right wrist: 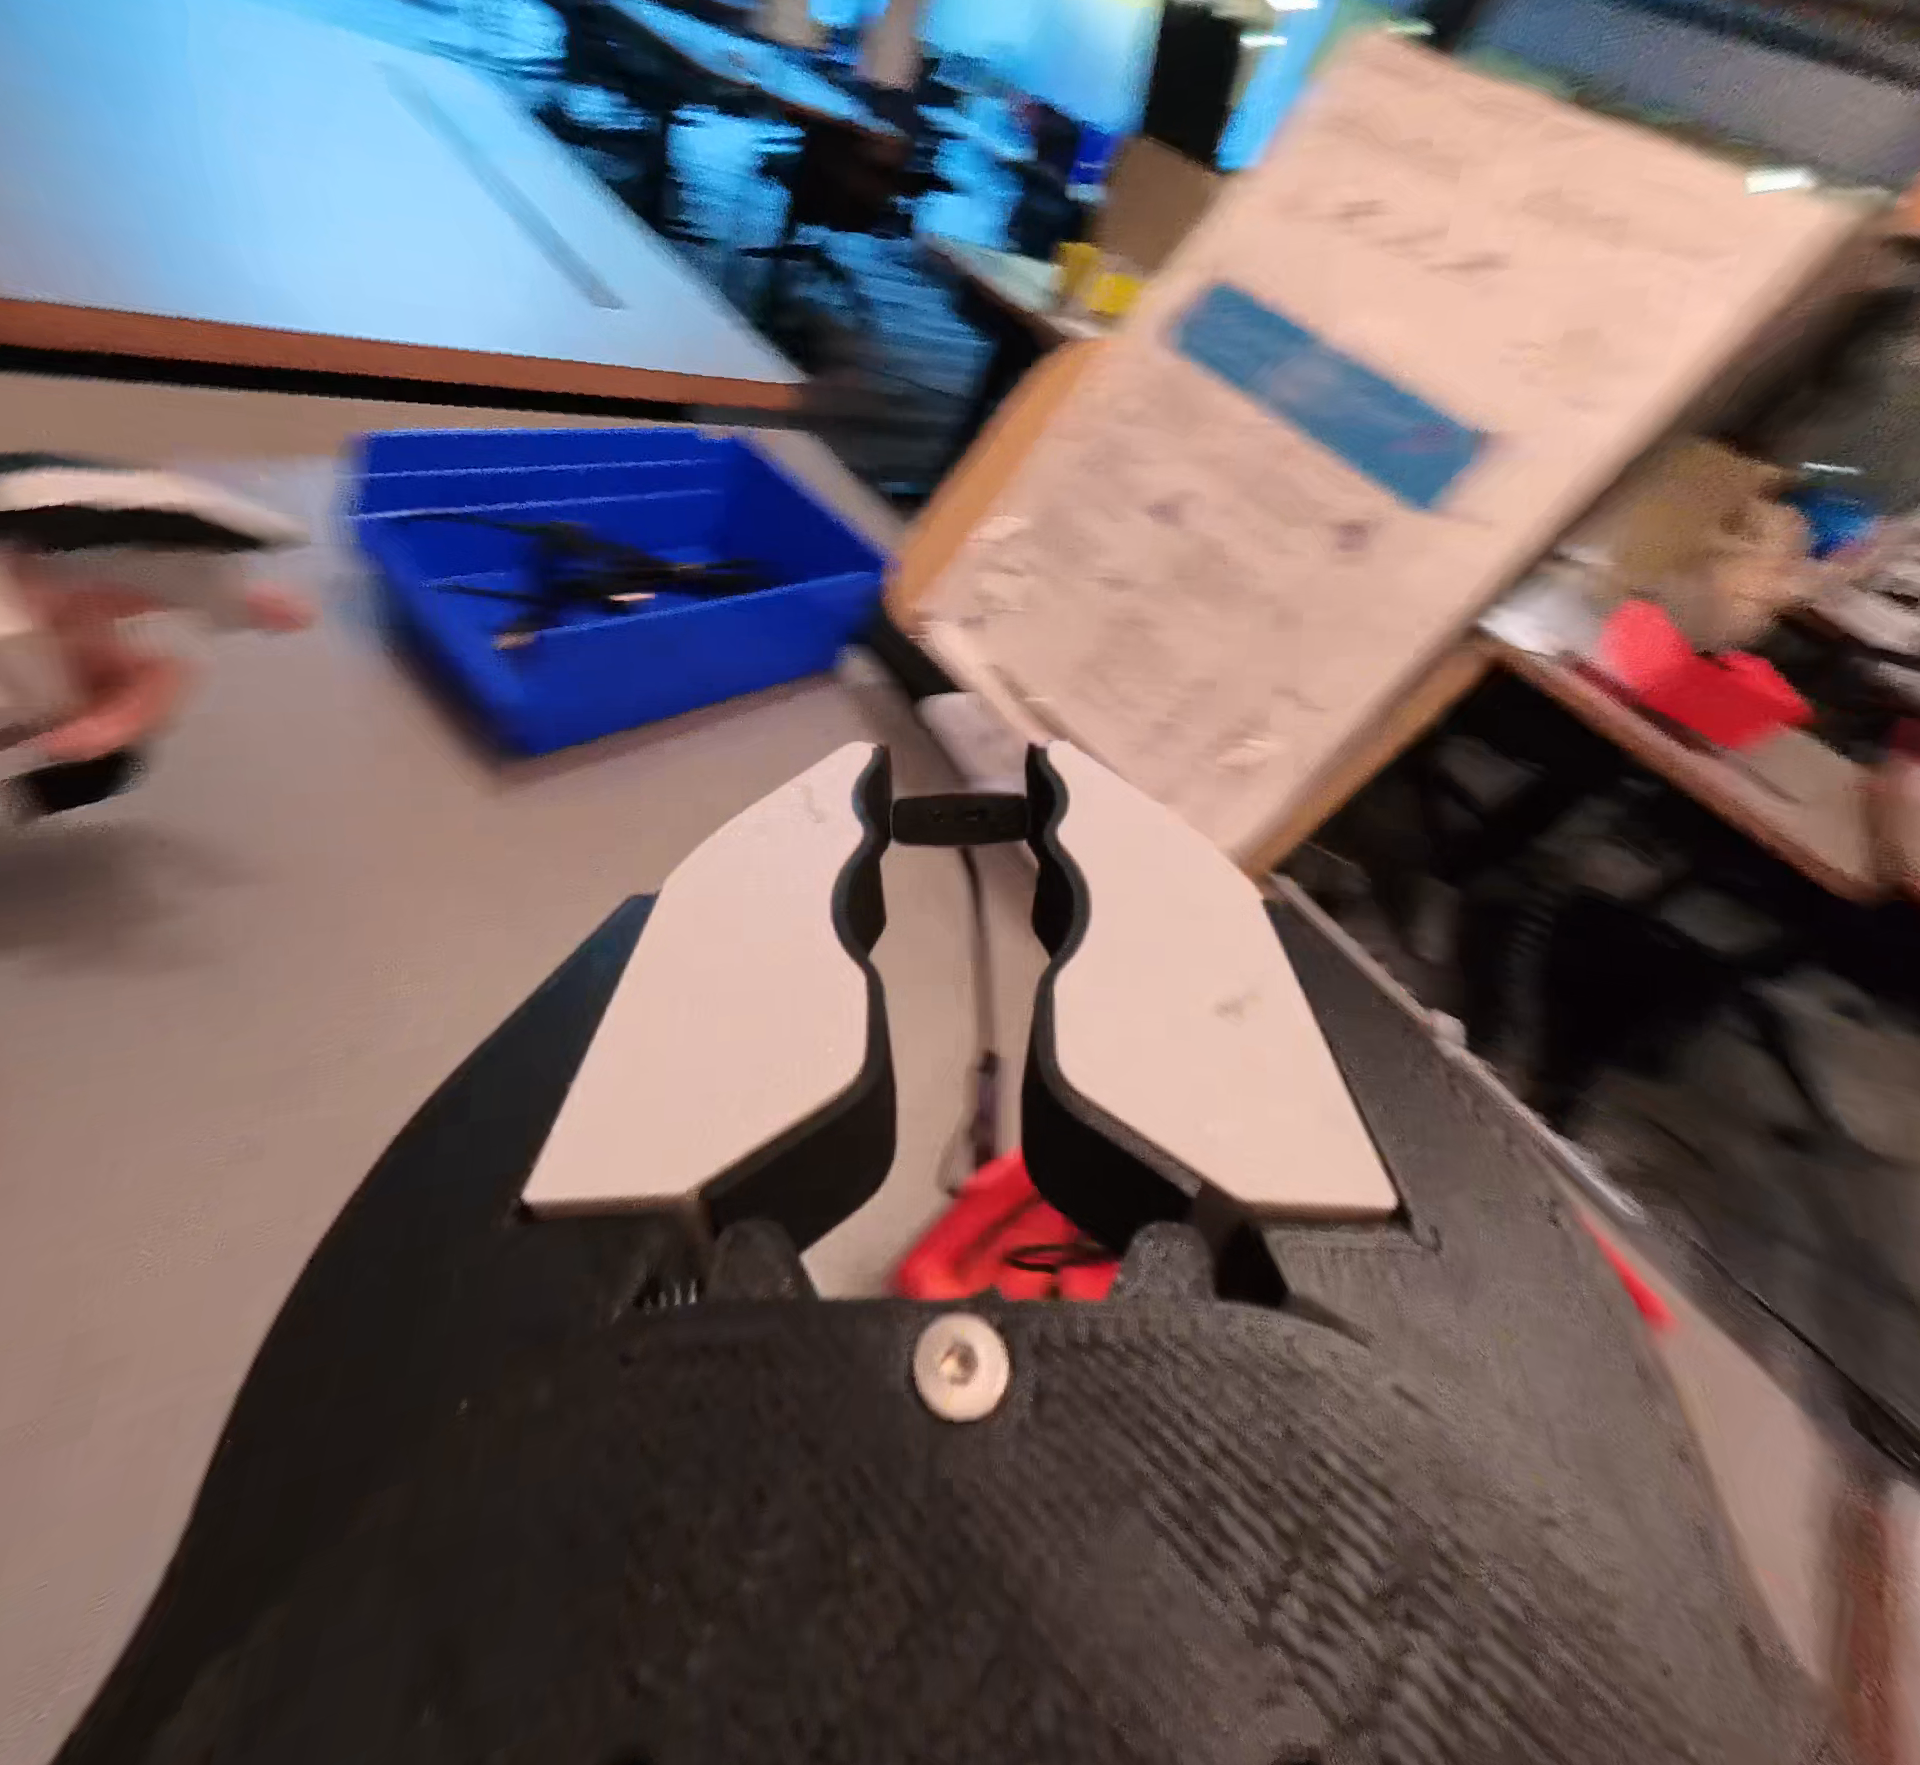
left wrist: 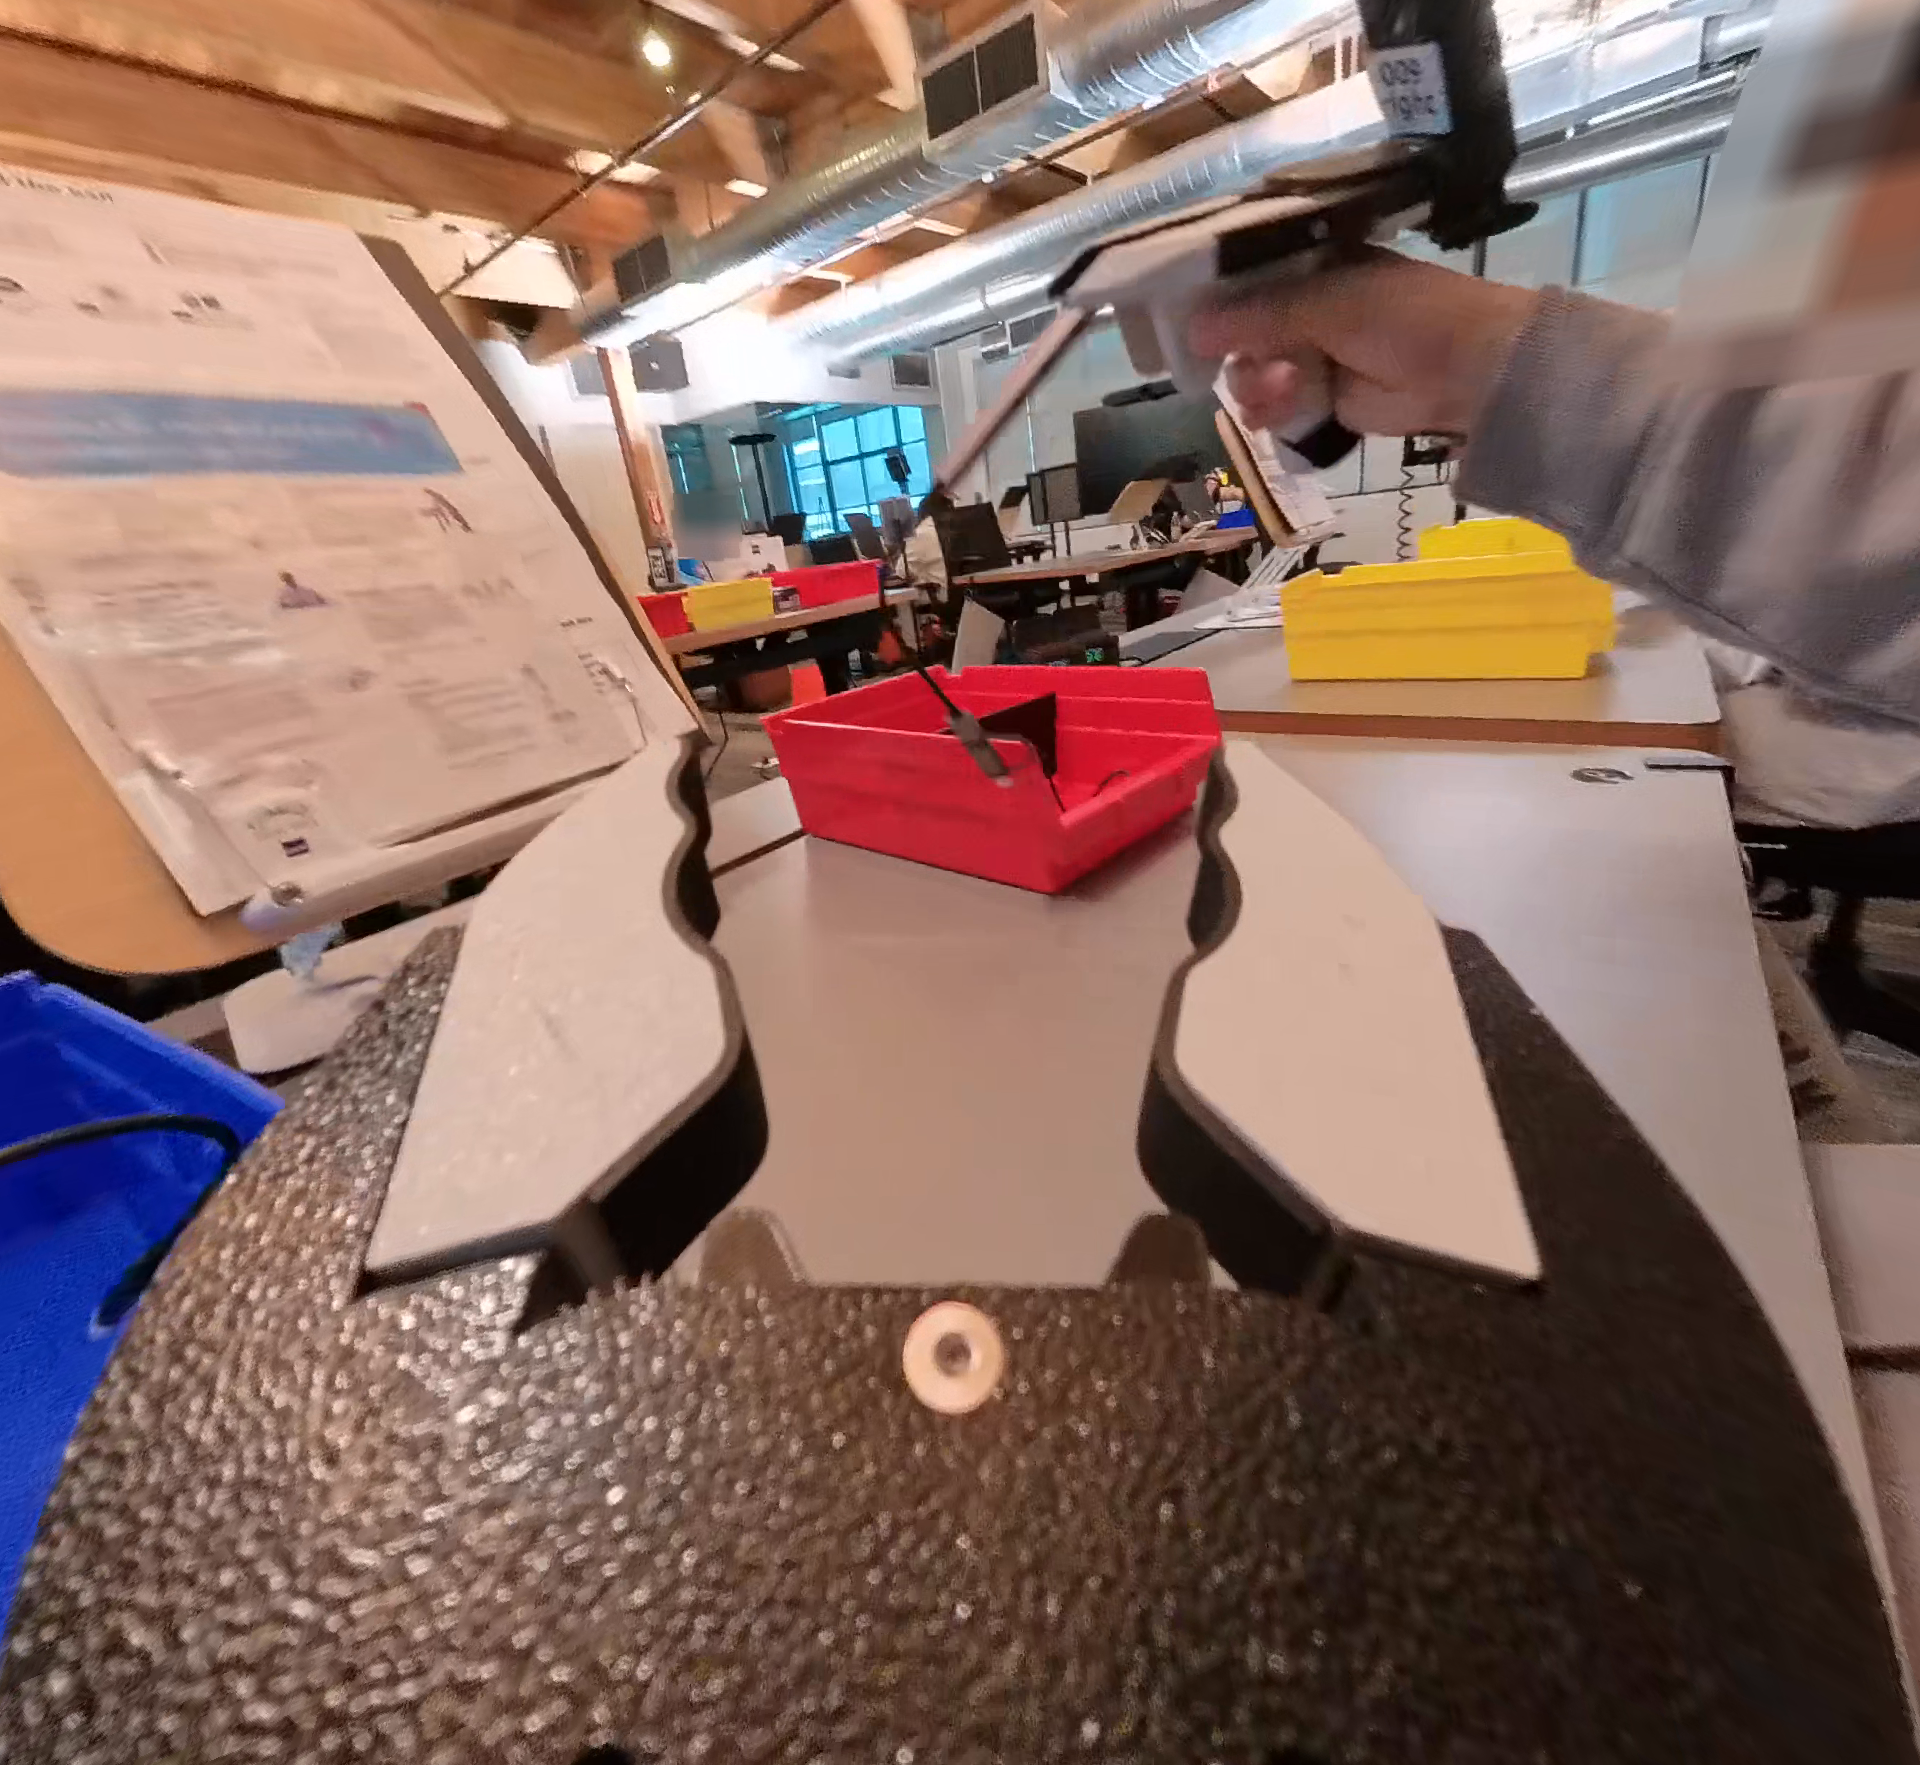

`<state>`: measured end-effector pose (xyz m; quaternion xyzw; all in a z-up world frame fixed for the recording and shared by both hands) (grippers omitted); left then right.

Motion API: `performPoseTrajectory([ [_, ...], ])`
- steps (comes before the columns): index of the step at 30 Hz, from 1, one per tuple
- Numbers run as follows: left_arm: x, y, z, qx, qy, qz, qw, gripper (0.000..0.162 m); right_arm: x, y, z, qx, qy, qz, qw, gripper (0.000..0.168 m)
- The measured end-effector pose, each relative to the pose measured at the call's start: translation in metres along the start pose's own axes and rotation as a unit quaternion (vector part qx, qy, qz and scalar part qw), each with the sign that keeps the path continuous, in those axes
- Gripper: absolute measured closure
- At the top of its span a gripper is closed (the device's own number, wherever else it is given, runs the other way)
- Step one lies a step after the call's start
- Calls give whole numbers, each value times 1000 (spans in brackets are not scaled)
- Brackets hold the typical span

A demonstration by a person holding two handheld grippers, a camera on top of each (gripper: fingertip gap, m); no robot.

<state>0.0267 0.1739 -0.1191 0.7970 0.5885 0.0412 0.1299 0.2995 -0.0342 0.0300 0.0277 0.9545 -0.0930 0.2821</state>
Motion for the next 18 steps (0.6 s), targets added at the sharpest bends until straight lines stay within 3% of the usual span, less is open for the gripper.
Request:
performPoseTrajectory([
  [6,-4,7,15,31,9,7,999,79,-91,7,35,-1,65,121,991,143],
  [12,2,7,24,41,5,-4,999,82,-142,13,34,-77,137,210,965,144],
  [16,9,6,30,42,-15,-9,999,83,-160,32,54,11,129,222,966,143],
  [18,11,6,33,41,-19,-12,999,83,-160,45,80,63,137,186,971,144],
])
Point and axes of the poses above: each gripper's, where its closed fingertips meet, y out along the fingers, z out of its underside, x = y × z across the jaws, the point moved 8 cm from there along -y, back along the fingers, and after that the axes turned 13 degrees about -y, right-handed, at the moved point
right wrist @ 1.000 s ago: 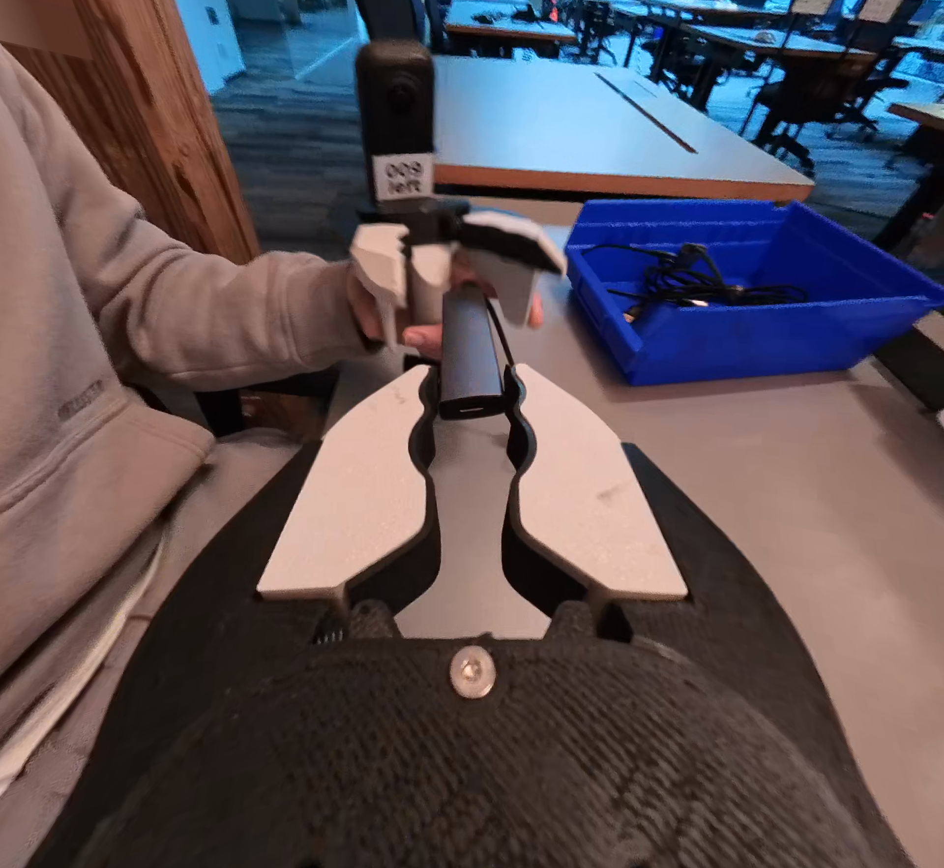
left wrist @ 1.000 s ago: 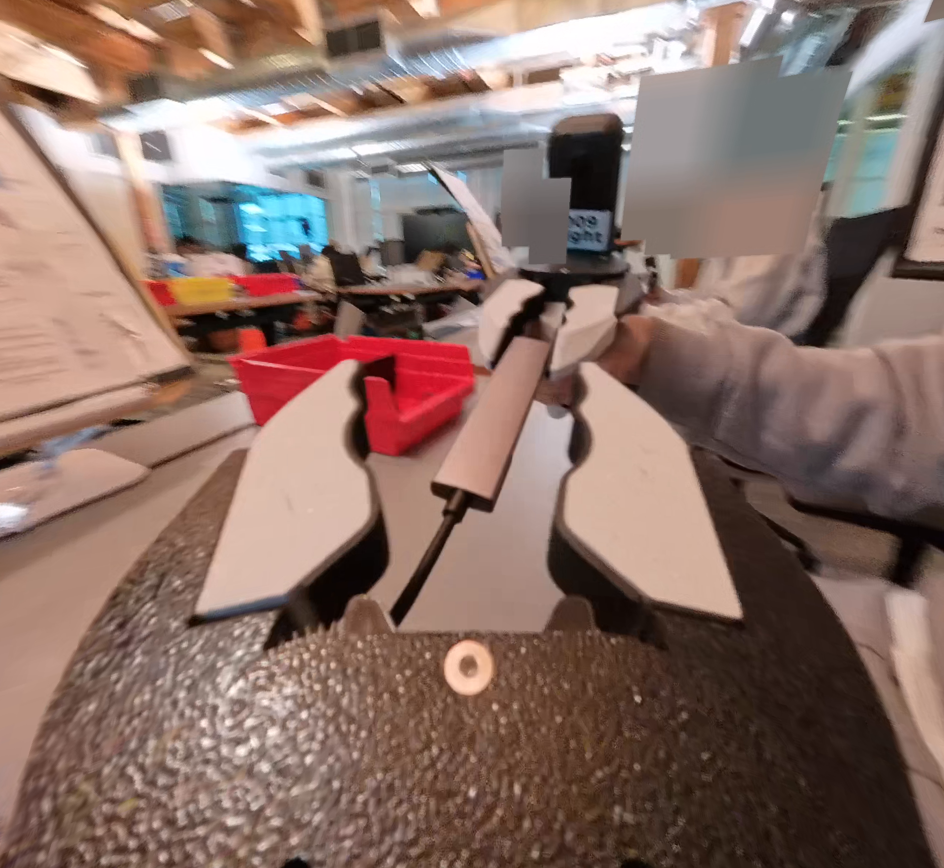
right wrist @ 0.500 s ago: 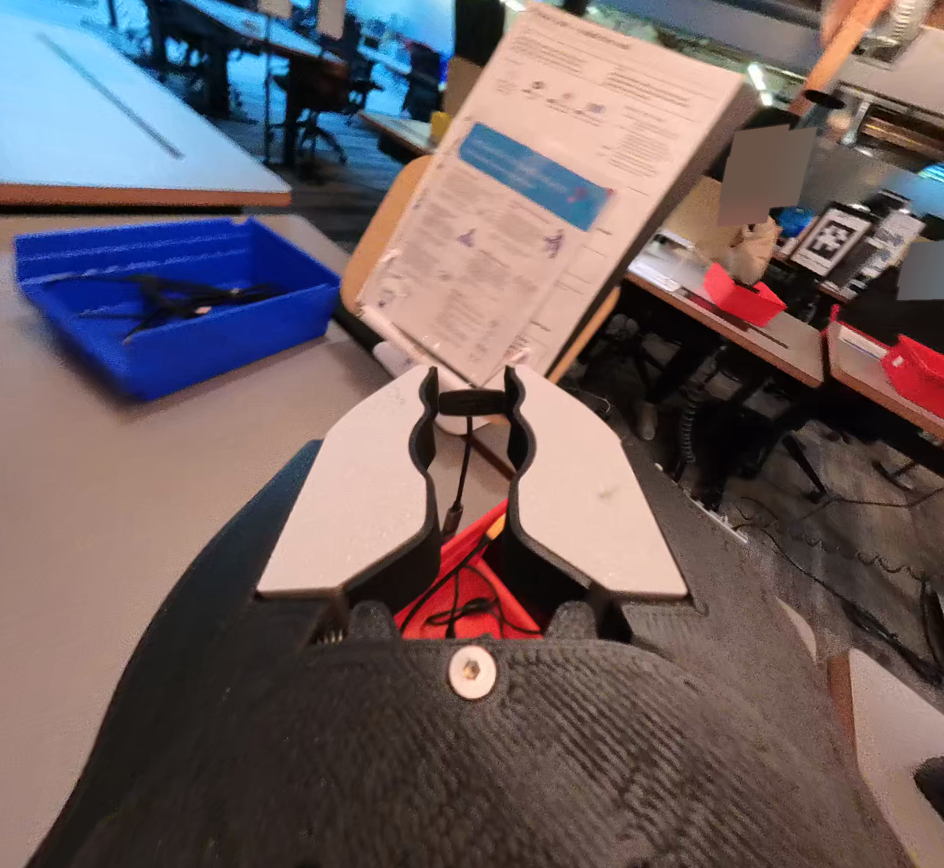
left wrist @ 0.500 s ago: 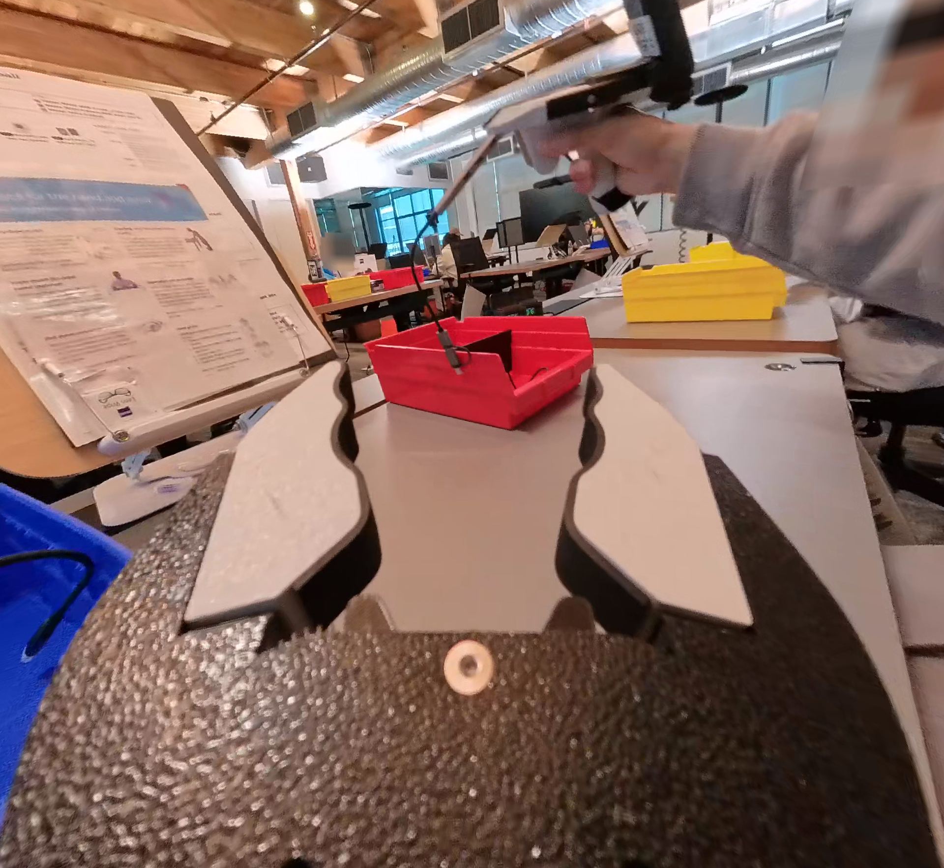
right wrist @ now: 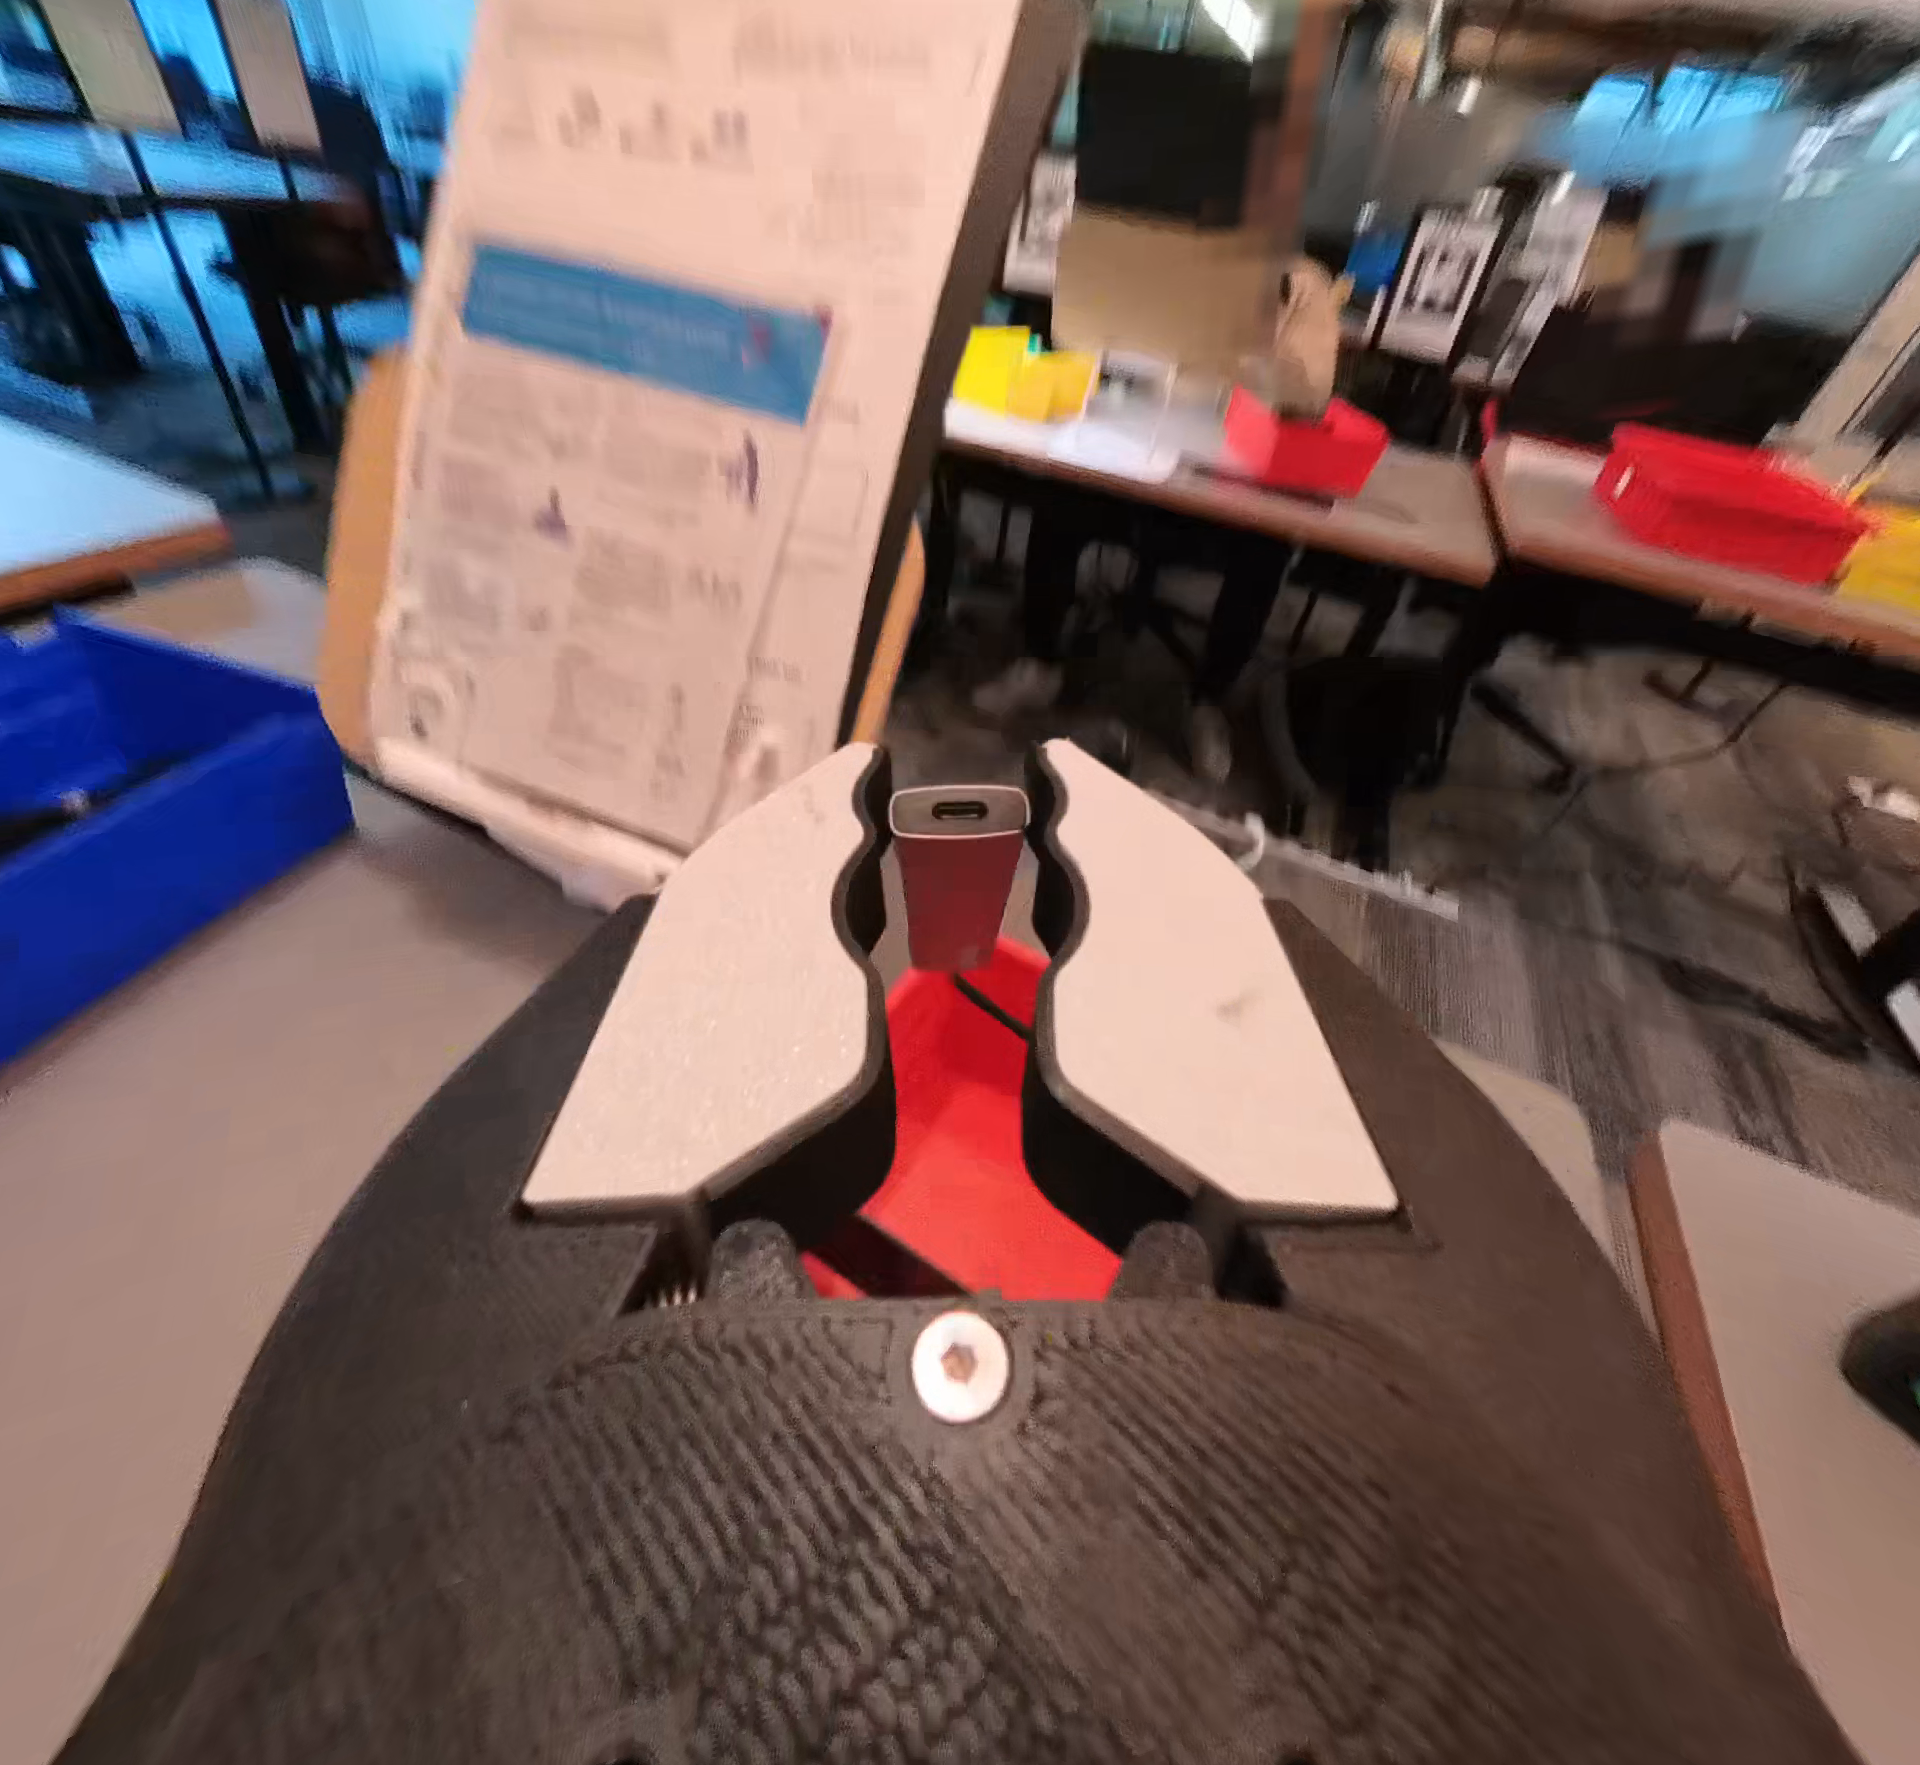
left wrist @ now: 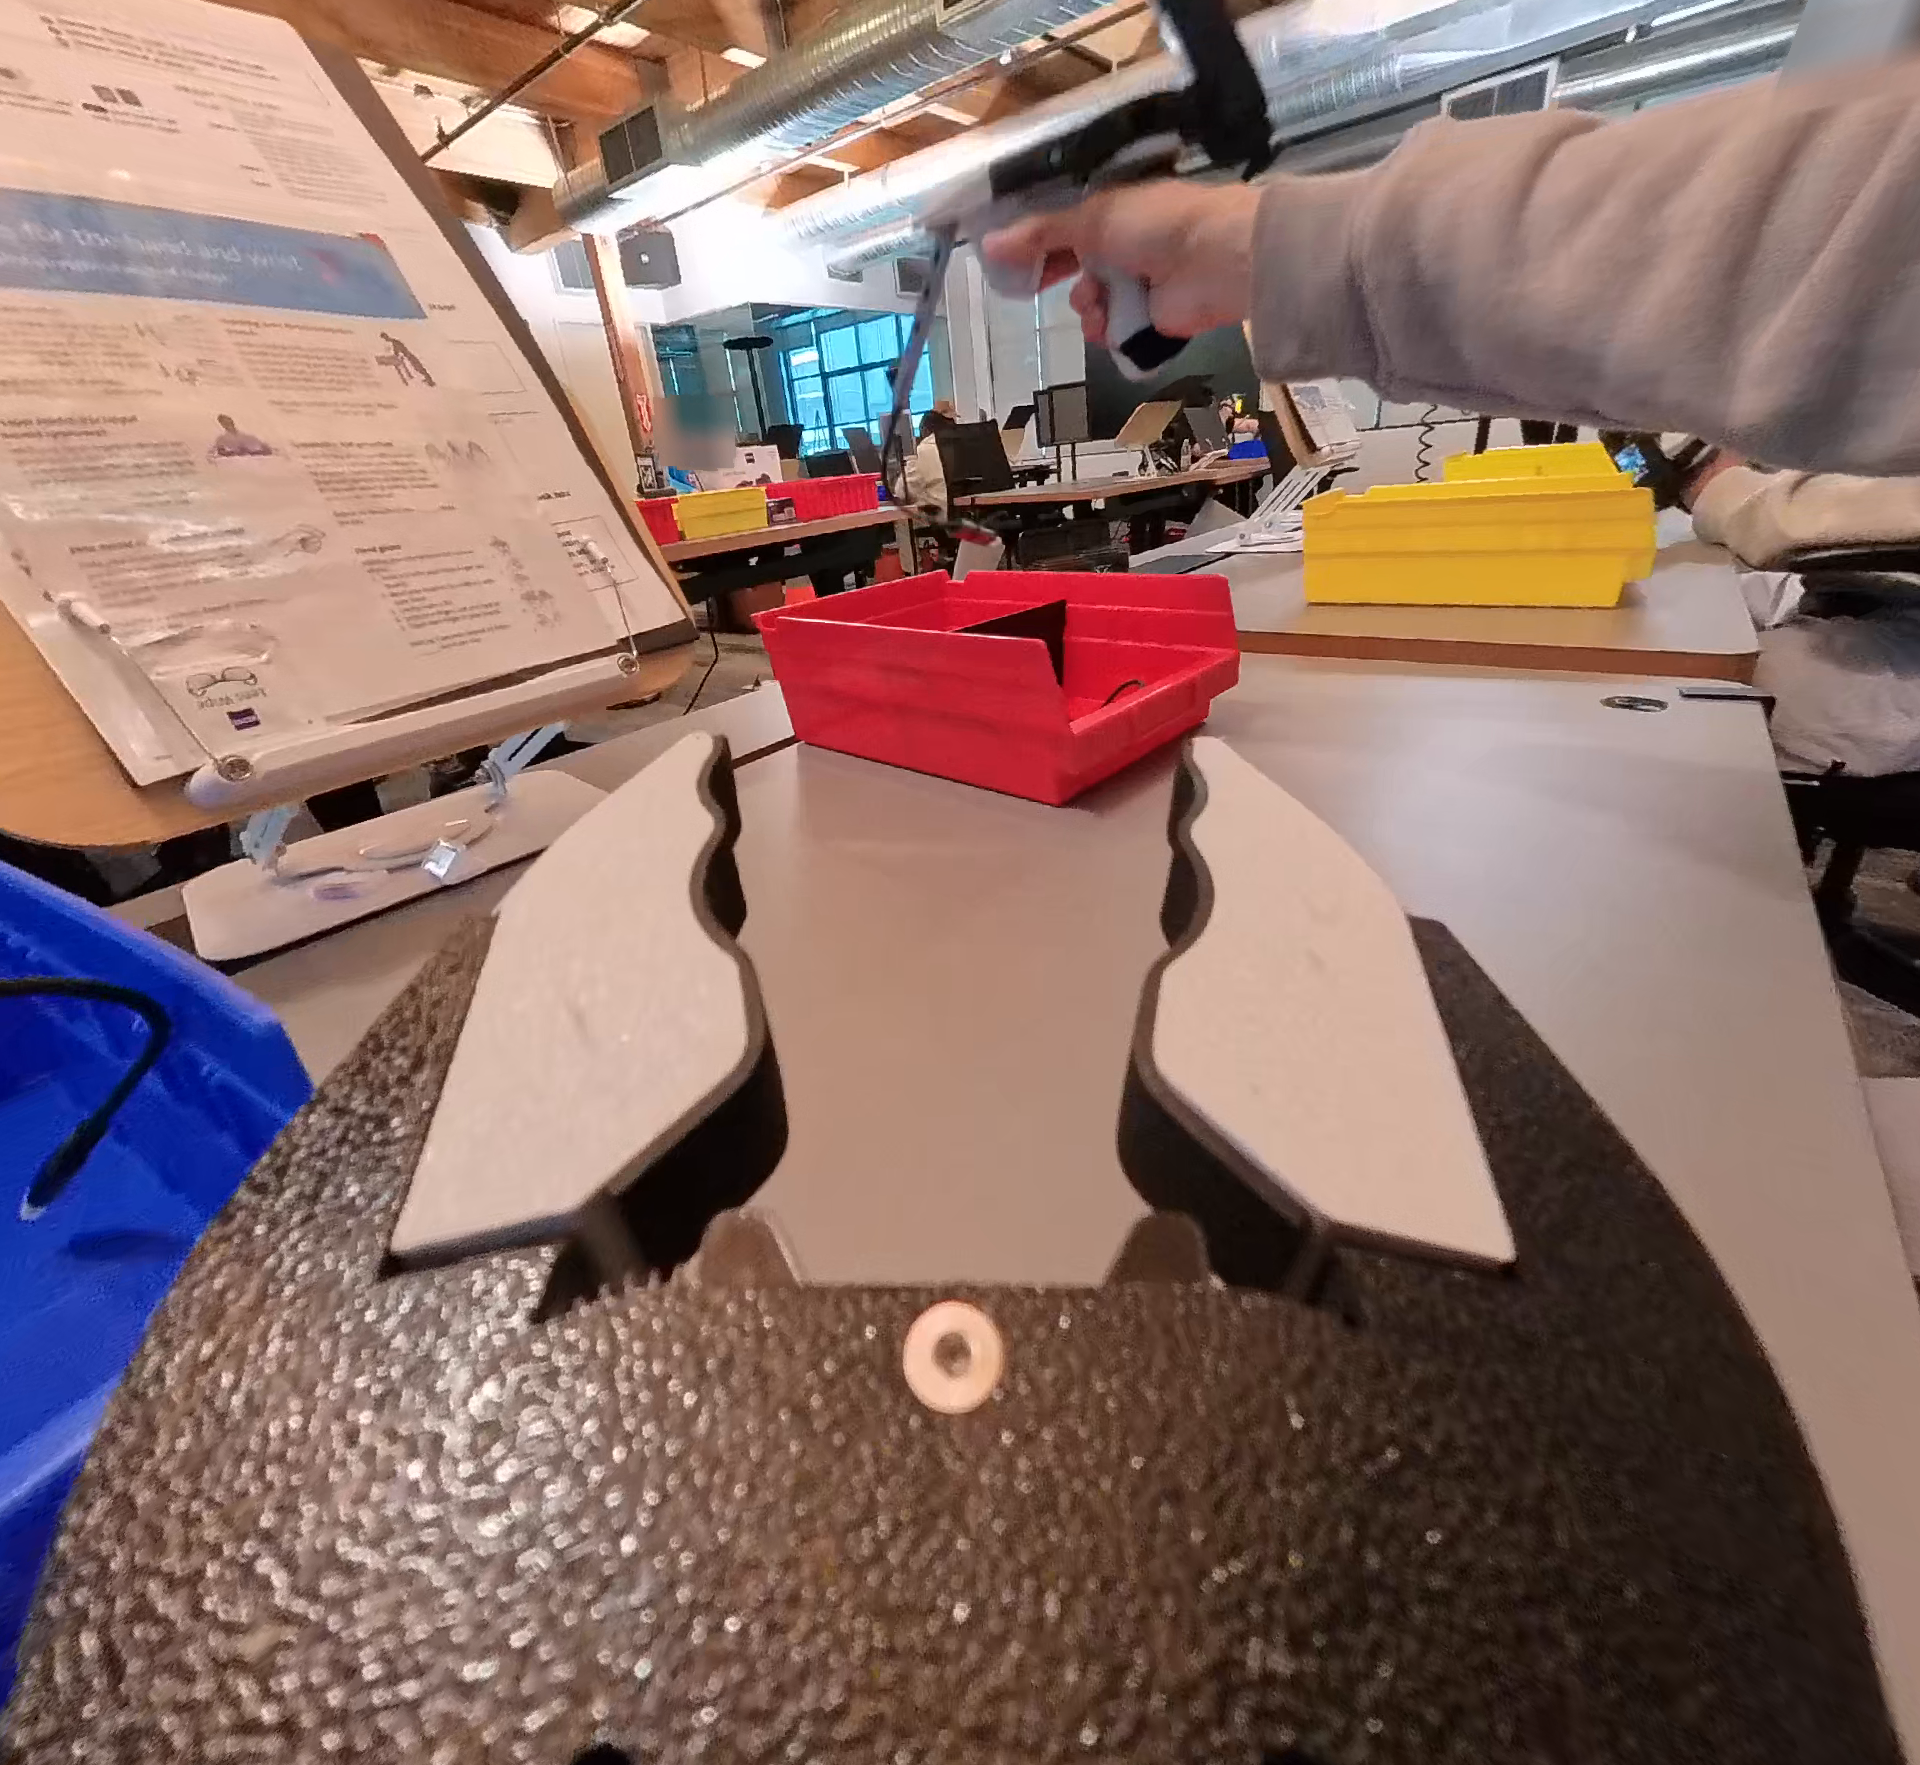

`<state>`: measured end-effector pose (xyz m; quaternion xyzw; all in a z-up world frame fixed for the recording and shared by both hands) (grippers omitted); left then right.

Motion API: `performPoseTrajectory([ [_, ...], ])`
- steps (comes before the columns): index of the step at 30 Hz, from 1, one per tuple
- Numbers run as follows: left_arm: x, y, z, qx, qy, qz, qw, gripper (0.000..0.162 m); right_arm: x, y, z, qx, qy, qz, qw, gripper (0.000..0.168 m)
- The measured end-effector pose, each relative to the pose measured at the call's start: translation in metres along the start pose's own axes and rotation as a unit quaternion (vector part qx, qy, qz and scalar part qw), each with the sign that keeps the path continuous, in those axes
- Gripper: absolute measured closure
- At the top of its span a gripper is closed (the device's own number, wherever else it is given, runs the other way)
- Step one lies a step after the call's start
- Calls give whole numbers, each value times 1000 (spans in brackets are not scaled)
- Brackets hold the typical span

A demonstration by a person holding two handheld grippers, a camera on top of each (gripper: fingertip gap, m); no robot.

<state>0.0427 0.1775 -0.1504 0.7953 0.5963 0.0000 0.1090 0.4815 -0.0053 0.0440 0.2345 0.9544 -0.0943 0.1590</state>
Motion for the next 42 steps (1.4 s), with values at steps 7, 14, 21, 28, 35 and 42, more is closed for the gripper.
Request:
performPoseTrajectory([
  [7,-2,3,7,12,-6,11,1000,85,13,42,92,150,22,3,988,143],
  [14,-2,3,9,14,-11,14,1000,87,50,83,139,296,-104,-22,949,120],
  [21,-1,2,7,1,-21,18,1000,88,28,83,96,252,-49,41,966,128],
  [28,-2,3,5,-1,-27,25,999,89,44,63,103,308,-43,-76,947,123],
  [35,-1,2,5,-4,-32,24,999,90,91,69,124,316,-168,-118,926,127],
  [42,2,-1,3,-6,-25,17,1000,91,61,93,134,380,-190,83,901,145],
])
Point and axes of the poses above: each gripper's, where its closed fingertips meet, y out along the fingers, z out of its underside, x = y × z across the jaws, the point moved 8 cm from there along -y, back along the fingers, and after that the axes turned 13 degrees about -y, right-handed, at the moved point
